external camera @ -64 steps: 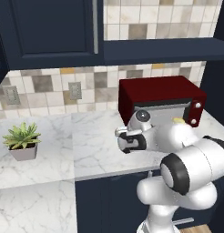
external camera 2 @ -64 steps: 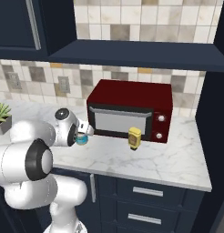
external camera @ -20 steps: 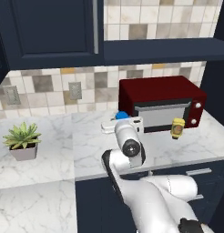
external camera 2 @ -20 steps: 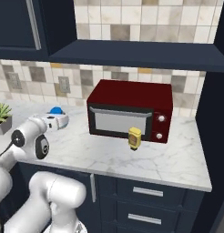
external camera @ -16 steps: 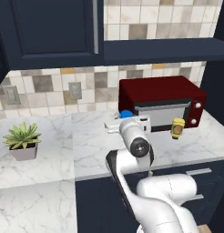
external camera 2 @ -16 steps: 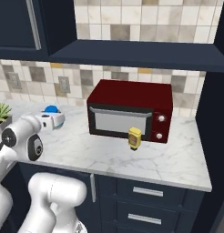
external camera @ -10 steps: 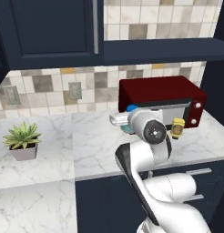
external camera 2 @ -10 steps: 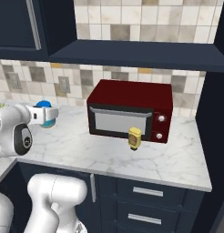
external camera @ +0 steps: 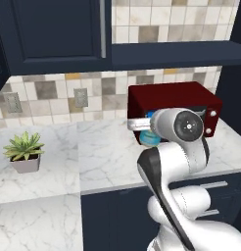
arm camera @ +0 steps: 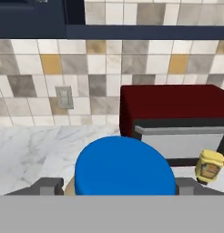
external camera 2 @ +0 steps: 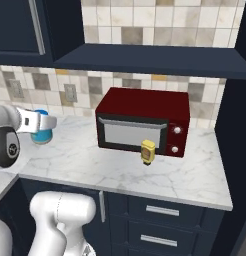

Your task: Place the mustard and mayonnaise from the counter to the top shelf of the fridge. If the existing items in the fridge are on the top shelf, move them to other shelves.

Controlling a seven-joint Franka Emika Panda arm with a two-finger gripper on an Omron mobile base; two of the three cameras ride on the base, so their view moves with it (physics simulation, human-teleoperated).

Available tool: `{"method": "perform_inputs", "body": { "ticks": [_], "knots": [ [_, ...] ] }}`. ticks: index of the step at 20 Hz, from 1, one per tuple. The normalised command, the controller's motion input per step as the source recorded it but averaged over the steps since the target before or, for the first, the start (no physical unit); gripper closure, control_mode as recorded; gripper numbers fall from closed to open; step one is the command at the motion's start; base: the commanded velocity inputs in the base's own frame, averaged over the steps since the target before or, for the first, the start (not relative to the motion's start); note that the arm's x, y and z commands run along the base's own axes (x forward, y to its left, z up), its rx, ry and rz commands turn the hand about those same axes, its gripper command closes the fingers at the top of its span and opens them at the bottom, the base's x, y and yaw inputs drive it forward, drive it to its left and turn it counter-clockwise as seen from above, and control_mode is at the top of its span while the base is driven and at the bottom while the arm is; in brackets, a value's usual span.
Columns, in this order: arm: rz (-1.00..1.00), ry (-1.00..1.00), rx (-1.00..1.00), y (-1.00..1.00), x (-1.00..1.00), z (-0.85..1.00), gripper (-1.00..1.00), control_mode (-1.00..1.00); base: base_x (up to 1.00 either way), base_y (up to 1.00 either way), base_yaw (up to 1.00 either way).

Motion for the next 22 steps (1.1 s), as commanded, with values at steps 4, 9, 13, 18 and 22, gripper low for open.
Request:
{"method": "perform_inputs", "body": {
  "ticks": [4,9,13,18,22],
  "knots": [
    [0.0,0.01,0.0,-0.19,-0.4,0.0,1.0,-1.0,0.0,0.0,0.0],
    [0.0,0.0,0.01,-0.25,-0.4,0.0,1.0,1.0,-0.6,-0.57,-0.01],
    [0.0,0.0,0.0,0.0,0.0,0.0,1.0,1.0,-0.84,-1.0,-0.06],
    [0.0,0.0,0.0,0.0,0.0,0.0,1.0,1.0,-0.46,-1.0,-0.06],
    [0.0,0.0,0.0,0.0,0.0,0.0,1.0,1.0,-0.01,-1.0,-0.06]
  ]
}}
